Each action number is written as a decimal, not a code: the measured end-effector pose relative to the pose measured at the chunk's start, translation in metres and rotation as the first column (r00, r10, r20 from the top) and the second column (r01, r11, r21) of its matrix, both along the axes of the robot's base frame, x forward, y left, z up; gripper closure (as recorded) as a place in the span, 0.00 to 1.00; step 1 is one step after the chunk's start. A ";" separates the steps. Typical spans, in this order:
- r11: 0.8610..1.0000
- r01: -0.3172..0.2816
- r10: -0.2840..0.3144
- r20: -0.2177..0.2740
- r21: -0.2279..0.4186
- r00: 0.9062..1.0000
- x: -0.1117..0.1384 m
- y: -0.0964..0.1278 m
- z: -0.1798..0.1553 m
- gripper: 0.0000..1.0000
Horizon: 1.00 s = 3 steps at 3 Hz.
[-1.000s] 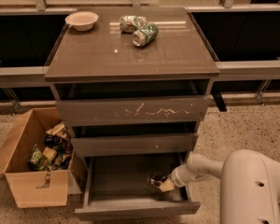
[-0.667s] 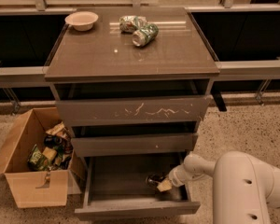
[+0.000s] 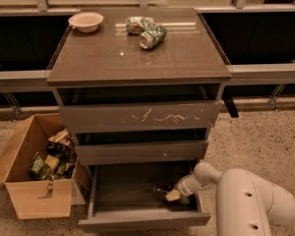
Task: Place orange can into bottom drawer
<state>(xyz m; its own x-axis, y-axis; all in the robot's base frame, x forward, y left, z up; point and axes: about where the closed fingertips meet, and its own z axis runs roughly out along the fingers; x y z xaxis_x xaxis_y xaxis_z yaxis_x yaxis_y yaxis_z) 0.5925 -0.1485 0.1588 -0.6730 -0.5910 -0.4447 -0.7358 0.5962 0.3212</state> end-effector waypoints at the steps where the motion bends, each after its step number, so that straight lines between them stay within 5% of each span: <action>1: 0.999 0.004 -0.004 -0.010 0.034 1.000 0.005 -0.003 -0.006 0.15; 2: 0.996 0.016 -0.017 0.002 0.082 1.000 0.007 -0.010 0.001 0.00; 3: 0.985 0.019 -0.025 0.035 0.169 0.999 0.006 -0.020 0.023 0.00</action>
Offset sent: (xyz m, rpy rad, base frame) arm 0.0133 -0.0263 0.0152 0.1372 -0.0301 -0.0397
